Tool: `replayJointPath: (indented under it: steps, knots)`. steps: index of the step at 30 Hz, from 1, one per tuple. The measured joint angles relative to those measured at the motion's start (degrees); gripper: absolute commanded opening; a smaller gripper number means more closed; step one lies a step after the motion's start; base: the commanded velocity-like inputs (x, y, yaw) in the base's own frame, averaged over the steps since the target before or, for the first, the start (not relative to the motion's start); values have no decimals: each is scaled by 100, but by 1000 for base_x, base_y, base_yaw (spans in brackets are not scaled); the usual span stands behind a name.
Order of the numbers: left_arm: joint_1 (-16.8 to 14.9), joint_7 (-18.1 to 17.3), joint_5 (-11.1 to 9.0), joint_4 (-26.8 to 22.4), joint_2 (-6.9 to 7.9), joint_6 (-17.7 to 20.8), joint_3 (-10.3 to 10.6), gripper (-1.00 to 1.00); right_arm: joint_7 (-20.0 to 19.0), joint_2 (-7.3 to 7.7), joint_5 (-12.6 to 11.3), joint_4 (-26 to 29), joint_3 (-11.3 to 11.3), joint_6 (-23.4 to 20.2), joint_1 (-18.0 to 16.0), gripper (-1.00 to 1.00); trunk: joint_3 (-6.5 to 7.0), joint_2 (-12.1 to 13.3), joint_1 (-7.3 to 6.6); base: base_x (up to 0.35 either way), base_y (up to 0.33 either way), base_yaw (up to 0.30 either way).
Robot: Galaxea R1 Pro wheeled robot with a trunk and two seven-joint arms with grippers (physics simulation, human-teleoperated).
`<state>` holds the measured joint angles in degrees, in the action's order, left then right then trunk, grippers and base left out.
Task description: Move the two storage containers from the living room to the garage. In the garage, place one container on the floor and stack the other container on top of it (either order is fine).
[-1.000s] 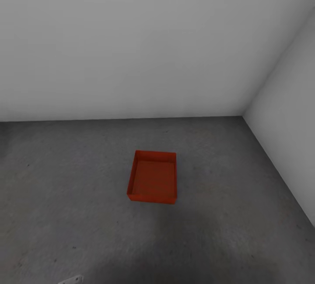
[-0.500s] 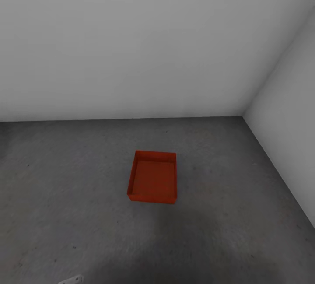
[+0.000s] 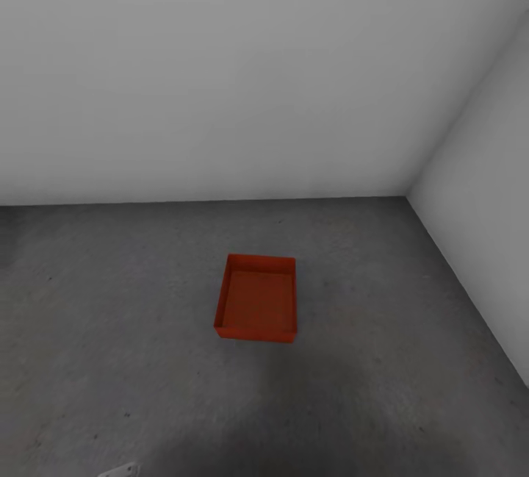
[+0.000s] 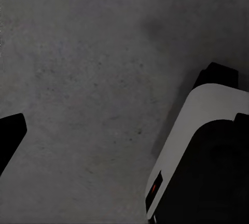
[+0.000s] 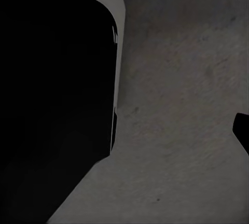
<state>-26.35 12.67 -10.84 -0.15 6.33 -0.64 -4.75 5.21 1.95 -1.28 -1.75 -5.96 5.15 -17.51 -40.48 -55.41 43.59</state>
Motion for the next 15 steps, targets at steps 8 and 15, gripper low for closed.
replayJointPath:
  steps: [8, 15]
  knots:
    - [0, 0, 0, 0, 0, 0, 0, 100, -45, -28, 5, 0, -8, 0, 0, 100, 144, 321, -176, 0, 0, 0]
    - [0, 0, 0, 0, 0, 0, 0, 100, -86, -21, 15, 0, -6, -2, 0, 100, 270, 602, -330, 0, 0, 0]
